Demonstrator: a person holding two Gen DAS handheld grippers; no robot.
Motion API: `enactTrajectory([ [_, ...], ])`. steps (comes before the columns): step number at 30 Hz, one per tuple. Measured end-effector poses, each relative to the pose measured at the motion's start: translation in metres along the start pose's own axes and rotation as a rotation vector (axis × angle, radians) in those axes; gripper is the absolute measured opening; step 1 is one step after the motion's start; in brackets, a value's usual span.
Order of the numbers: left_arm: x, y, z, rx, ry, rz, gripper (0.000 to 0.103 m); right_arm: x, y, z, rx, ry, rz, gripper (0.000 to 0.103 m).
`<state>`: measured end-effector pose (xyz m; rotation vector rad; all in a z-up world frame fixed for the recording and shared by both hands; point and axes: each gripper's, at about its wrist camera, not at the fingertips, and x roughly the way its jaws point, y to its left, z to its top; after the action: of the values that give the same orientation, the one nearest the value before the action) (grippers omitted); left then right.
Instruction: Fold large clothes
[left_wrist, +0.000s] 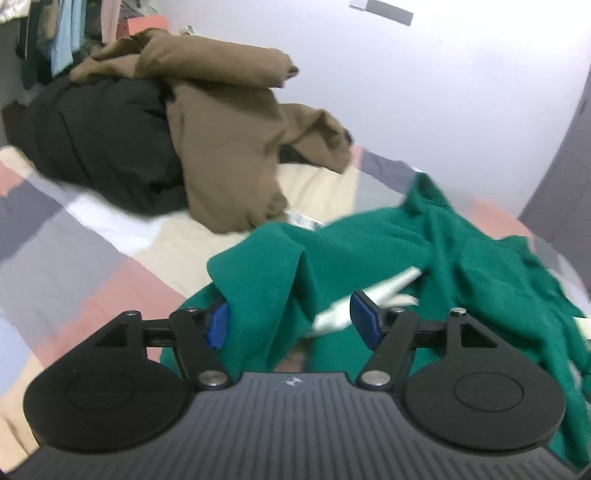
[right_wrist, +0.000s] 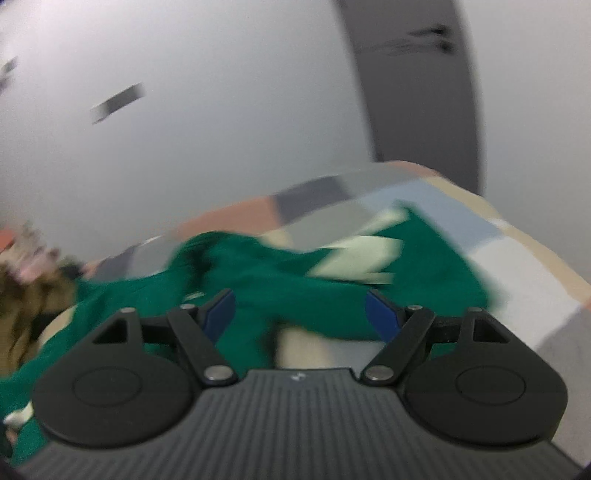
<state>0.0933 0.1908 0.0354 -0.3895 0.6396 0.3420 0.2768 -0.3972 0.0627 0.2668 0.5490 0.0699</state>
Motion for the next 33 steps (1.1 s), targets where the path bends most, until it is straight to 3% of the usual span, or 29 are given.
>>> enactTrajectory([
  [3,-0.016,-0.012,-0.019,0.003,-0.013,-0.028,0.084,-0.007,0.049,-0.013,-0.086,0.029,0.09,0.079],
  [10,-0.033,-0.028,-0.045,0.008,-0.026,-0.096,0.09,0.003,0.149,-0.063,-0.236,0.12,0.241,0.078],
  [17,-0.01,-0.018,-0.043,-0.057,-0.034,-0.152,0.091,0.035,0.211,-0.121,-0.319,0.189,0.176,0.078],
  [20,0.007,-0.012,-0.038,-0.075,-0.022,-0.135,0.091,0.052,0.216,-0.135,-0.31,0.202,0.134,0.078],
  [25,0.026,-0.002,-0.028,-0.122,-0.027,-0.077,0.091,0.084,0.22,-0.144,-0.264,0.237,0.133,0.078],
  [26,0.028,0.0,-0.026,-0.133,-0.03,-0.069,0.091,0.09,0.222,-0.144,-0.266,0.245,0.146,0.076],
  [30,0.032,0.009,-0.02,-0.162,-0.045,-0.027,0.091,0.111,0.243,-0.128,-0.317,0.282,0.178,0.031],
  [33,0.038,0.017,-0.017,-0.196,-0.056,0.004,0.091,0.124,0.268,-0.096,-0.411,0.237,0.172,0.022],
])
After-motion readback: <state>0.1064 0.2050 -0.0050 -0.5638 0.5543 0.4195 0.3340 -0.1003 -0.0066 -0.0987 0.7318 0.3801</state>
